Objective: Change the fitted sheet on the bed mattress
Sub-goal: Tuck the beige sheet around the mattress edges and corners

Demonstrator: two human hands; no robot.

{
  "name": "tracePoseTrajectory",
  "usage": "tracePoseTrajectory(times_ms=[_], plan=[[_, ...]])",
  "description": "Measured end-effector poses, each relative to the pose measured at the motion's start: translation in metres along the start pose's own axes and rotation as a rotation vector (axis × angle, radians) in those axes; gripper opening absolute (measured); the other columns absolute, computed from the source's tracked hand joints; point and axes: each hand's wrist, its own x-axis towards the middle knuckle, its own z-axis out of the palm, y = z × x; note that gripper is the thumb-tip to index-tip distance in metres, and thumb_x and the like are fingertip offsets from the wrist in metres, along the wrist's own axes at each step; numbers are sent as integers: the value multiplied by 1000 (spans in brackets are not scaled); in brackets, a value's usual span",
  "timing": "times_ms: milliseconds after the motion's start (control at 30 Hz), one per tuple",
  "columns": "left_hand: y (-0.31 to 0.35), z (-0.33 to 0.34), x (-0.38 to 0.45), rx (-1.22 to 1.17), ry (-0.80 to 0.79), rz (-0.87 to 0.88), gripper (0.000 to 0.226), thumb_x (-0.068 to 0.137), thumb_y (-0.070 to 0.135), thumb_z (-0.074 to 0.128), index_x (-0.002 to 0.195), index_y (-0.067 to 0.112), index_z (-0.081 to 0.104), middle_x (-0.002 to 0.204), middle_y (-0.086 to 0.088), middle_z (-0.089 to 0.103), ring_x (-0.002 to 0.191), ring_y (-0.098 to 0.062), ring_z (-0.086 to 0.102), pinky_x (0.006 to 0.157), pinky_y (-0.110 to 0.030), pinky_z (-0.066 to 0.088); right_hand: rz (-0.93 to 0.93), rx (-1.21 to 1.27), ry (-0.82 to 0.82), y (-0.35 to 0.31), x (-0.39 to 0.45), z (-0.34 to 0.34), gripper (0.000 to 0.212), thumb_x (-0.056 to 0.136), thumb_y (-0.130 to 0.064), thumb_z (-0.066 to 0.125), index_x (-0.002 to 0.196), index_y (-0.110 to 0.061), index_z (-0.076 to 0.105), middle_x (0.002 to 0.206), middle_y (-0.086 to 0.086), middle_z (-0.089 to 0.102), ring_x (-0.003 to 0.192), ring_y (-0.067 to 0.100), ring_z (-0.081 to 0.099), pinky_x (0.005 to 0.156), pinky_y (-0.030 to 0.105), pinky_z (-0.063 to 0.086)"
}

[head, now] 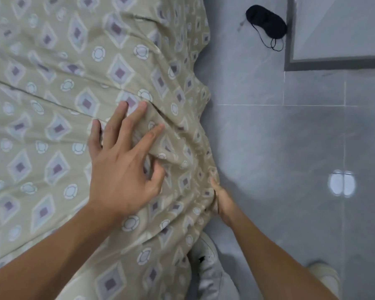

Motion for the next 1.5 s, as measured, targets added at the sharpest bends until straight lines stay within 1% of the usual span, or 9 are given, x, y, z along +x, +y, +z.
tracePoseTrajectory(times_ms=[100, 167, 300, 400, 533, 700, 933, 1200, 1500], plan=[[-1, -3, 0, 2, -4, 0, 63, 83, 39, 65, 145, 27, 61, 170, -1, 30, 161, -27, 16, 121, -66, 17, 63, -144, -77, 6, -60, 17, 36, 91, -69, 65, 104, -36, 66, 109, -11, 73, 96, 7, 68, 89, 30, 55], [0, -9, -2, -4, -22, -6, 68, 87, 44, 59, 153, 29, 53, 171, -2, 25, 161, -28, 14, 122, -65, 15, 48, -172, -124, 16, -84, 27, 37, 92, -64, 68, 113, -33, 62, 115, -11, 69, 98, 6, 66, 75, 20, 53], [7, -26, -37, -6, -75, -71, 77, 93, 51, 51, 164, 34, 29, 174, -4, 15, 162, -29, 8, 125, -63, 10, -52, -248, -117, 41, -106, 43, 95, 56, -75, 90, 129, -18, 71, 115, -4, 79, 109, 17, 73, 100, 38, 58], [10, -34, -92, -17, -106, -163, 78, 96, 59, 42, 166, 37, 19, 175, -5, 9, 162, -29, 6, 126, -61, 8, -113, -244, -92, 56, -121, 43, 71, 68, -54, 94, 125, -17, 75, 103, -3, 81, 100, 18, 76, 96, 41, 60], [25, -24, -151, -27, -129, -242, 78, 96, 58, 44, 167, 36, 17, 176, -5, 5, 162, -31, 2, 125, -64, 10, -158, -89, -175, 73, -137, 24, 92, 61, -67, 91, 134, -17, 68, 121, -1, 78, 115, 19, 73, 109, 44, 53], [24, -7, -157, -61, -78, -266, 78, 94, 56, 49, 165, 42, 22, 175, -1, 8, 162, -29, 2, 125, -63, 9, -145, 78, -382, 102, -157, 9, 63, 94, -44, 70, 148, -12, 57, 144, 9, 65, 135, 25, 61, 116, 48, 44], [22, -15, -164, -72, -63, -236, 71, 99, 60, 42, 164, 44, 19, 175, 0, 8, 161, -30, 3, 126, -62, 7, -134, 49, -406, 144, -195, 22, 55, 98, -37, 72, 145, -9, 61, 143, 16, 65, 133, 32, 62, 116, 51, 45], [31, -37, -266, -127, -135, -189, 67, 102, 60, 37, 165, 43, 20, 175, -2, 7, 162, -29, 2, 125, -64, 10, -486, -275, 52, 225, -221, 55, 20, 97, -33, 75, 110, -19, 77, 99, 1, 81, 97, 18, 76, 79, 32, 62], [40, -36, -315, -98, -51, -152, 73, 96, 61, 46, 163, 41, 28, 174, -1, 15, 162, -27, 6, 126, -62, 8, -599, -436, 315, 277, -104, 32, 33, 105, -40, 60, 89, -13, 72, 81, -3, 74, 77, 7, 69, 69, 34, 54]])
